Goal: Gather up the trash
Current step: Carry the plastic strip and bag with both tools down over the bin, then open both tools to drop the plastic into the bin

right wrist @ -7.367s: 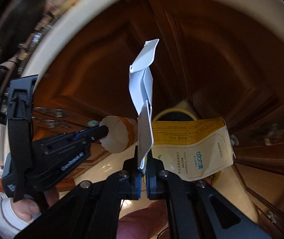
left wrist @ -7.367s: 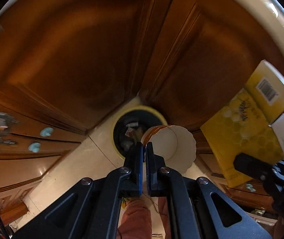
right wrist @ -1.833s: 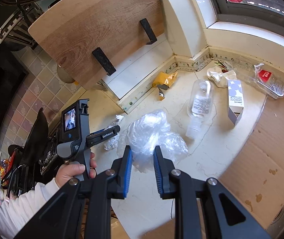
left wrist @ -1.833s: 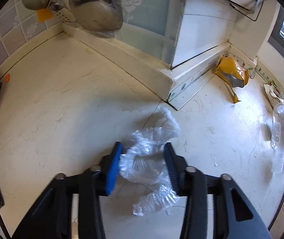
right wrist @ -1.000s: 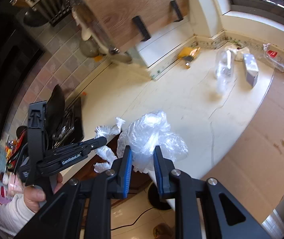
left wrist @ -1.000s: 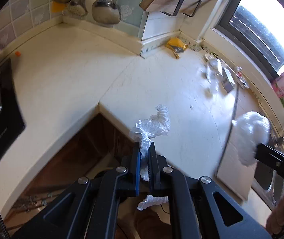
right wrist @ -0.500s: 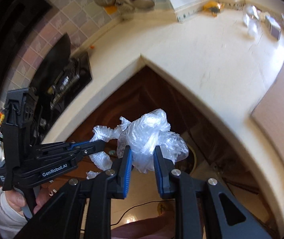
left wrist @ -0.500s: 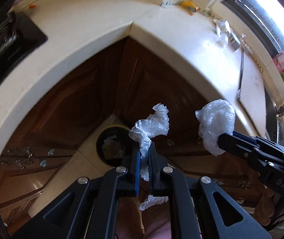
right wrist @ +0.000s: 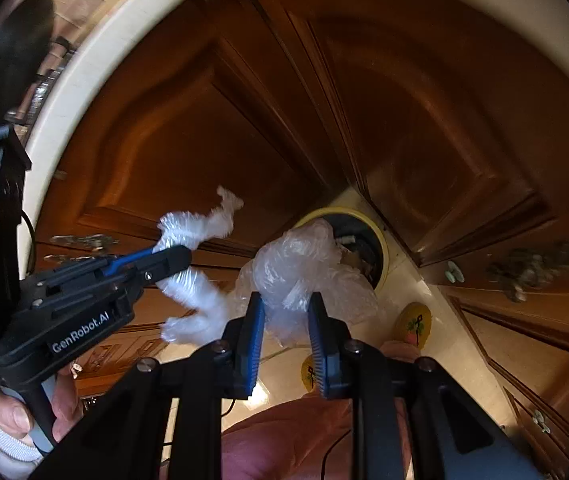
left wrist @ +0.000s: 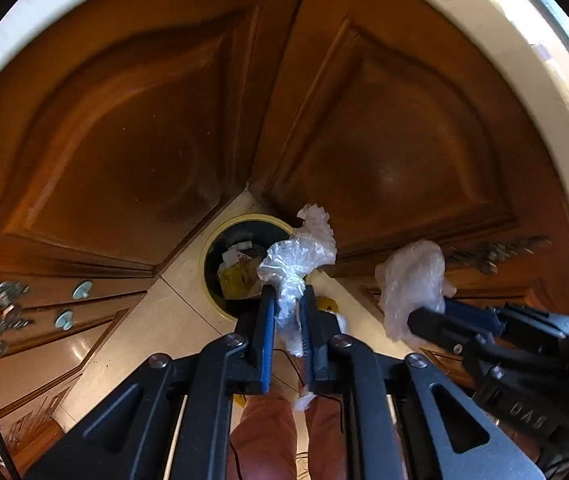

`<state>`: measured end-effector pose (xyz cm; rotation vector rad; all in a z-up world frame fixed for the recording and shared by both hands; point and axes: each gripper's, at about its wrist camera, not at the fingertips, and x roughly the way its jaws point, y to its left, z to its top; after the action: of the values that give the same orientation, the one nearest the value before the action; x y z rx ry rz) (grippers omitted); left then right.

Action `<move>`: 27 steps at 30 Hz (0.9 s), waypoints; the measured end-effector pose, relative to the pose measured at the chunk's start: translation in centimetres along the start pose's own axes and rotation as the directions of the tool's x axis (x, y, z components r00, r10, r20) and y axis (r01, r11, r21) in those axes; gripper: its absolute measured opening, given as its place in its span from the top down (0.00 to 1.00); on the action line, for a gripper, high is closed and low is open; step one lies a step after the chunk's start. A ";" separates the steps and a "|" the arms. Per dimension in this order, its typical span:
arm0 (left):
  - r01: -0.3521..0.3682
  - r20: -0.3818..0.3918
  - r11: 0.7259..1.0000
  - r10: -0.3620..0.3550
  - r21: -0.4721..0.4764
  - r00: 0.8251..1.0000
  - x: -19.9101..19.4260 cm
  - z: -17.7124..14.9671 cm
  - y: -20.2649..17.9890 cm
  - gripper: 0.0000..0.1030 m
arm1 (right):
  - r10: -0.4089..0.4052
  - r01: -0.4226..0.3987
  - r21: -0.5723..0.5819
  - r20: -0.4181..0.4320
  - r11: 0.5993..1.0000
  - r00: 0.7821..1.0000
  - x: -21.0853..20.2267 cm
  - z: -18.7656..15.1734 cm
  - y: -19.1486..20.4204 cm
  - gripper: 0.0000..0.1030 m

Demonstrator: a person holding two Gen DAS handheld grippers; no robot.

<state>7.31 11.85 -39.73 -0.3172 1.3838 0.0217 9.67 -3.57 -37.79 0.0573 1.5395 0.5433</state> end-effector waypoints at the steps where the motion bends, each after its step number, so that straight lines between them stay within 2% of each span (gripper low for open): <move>1: -0.002 -0.003 1.000 0.002 -0.005 1.000 0.8 0.2 0.4 0.84 | -0.007 0.007 0.006 -0.011 1.000 1.000 1.2 0.3 -0.3 0.79; 4: -0.019 -0.022 1.000 0.018 -0.023 1.000 3.4 1.0 1.3 0.75 | -0.030 0.030 0.005 -0.031 1.000 0.999 3.6 0.8 -0.9 0.79; 6: -0.024 -0.045 0.999 0.022 -0.036 0.999 4.9 1.2 2.0 0.74 | -0.046 0.046 0.001 -0.041 0.999 0.998 4.9 1.2 -1.1 0.79; 9: -0.030 -0.070 0.998 0.026 -0.060 0.997 6.7 1.3 3.2 0.68 | -0.056 0.056 -0.002 -0.059 0.998 0.997 6.8 2.1 -1.4 0.78; 11: -0.039 -0.074 0.997 0.034 -0.067 0.997 7.3 1.2 3.6 0.57 | -0.062 0.062 -0.001 -0.072 0.998 0.995 8.0 2.6 -1.5 0.76; 18: -0.075 -0.101 0.994 0.067 -0.075 0.993 8.0 -0.7 4.7 0.54 | -0.076 0.072 -0.026 -0.161 0.997 0.984 11.6 3.3 -1.3 0.73; 23: -0.096 -0.099 0.990 0.086 -0.099 0.991 7.0 -1.3 5.1 0.38 | -0.074 0.072 -0.018 -0.205 0.997 0.976 12.9 3.4 -0.7 0.49; 27: -0.109 -0.096 0.989 0.100 -0.103 0.990 5.6 -1.6 5.1 0.35 | -0.070 0.068 -0.017 -0.201 0.998 0.977 12.4 3.5 -0.4 0.45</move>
<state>5.82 15.43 -46.42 -0.3385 1.4914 0.1710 12.36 1.66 -49.30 -0.0610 1.7299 0.5133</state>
